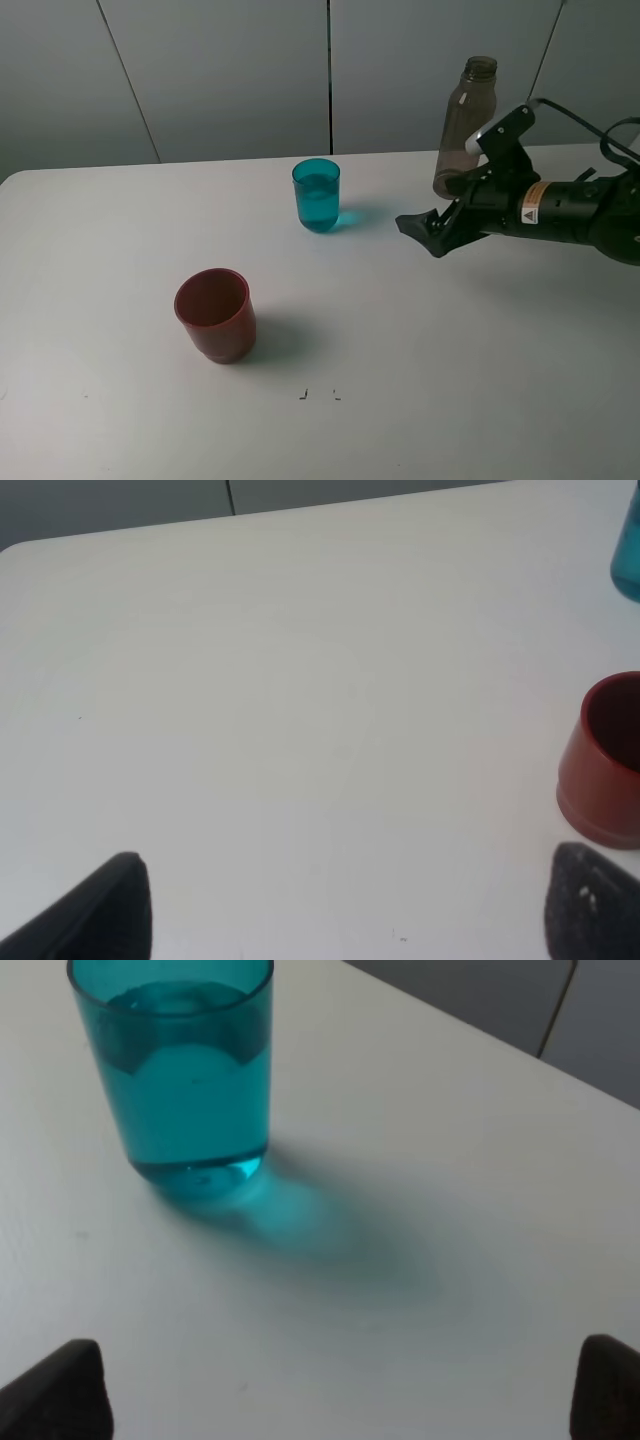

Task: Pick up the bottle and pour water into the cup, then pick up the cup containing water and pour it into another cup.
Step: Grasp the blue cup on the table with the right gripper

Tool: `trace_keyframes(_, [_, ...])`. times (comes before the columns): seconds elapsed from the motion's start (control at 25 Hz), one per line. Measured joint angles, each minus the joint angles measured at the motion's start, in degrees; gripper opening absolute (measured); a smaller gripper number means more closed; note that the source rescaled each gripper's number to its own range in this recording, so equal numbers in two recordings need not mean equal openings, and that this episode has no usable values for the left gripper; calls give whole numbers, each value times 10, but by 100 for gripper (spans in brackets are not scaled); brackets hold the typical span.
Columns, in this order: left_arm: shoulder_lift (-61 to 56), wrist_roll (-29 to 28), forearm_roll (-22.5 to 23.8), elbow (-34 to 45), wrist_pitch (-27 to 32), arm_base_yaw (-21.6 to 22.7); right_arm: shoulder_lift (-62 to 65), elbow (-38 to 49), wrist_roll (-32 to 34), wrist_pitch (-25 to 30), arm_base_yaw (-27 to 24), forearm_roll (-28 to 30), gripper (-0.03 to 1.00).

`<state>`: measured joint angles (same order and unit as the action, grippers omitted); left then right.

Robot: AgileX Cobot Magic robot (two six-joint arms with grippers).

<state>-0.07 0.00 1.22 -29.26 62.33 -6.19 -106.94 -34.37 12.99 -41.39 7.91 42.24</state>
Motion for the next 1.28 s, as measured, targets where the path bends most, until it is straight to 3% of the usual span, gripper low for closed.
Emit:
trace_keyframes(0.32, [0, 0, 0, 0, 0, 0, -40, -15, -1, -23, 20, -28, 97])
trace_keyframes(1.28, [0, 0, 0, 0, 0, 0, -226, -216, 23, -27, 116, -43, 97])
